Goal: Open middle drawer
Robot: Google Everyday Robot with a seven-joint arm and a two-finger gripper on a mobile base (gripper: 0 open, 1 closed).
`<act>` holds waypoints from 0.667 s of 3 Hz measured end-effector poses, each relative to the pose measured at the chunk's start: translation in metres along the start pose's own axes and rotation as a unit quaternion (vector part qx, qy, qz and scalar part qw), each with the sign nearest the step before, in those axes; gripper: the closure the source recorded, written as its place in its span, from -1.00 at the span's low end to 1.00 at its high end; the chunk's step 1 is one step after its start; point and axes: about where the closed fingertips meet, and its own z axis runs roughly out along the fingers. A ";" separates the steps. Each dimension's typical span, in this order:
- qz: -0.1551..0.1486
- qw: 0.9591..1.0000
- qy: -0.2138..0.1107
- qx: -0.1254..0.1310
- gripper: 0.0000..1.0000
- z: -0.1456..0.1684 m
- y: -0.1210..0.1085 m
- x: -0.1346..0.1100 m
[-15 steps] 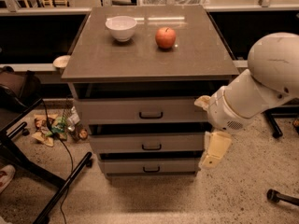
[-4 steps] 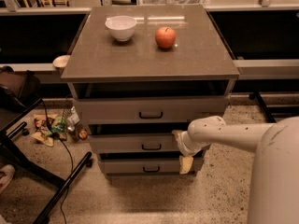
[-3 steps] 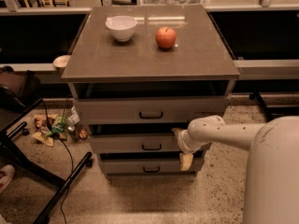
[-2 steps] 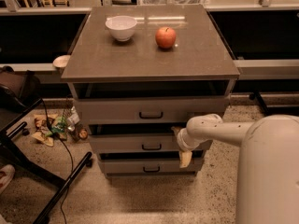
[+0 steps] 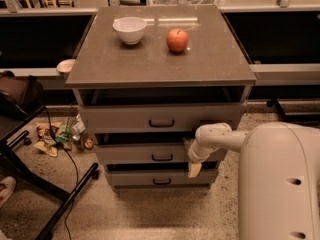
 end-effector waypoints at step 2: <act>0.001 1.000 0.006 0.013 0.31 -0.016 -0.007 -0.001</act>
Offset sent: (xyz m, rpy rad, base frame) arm -0.0541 -0.0064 0.0492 -0.0412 -0.0404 -0.0495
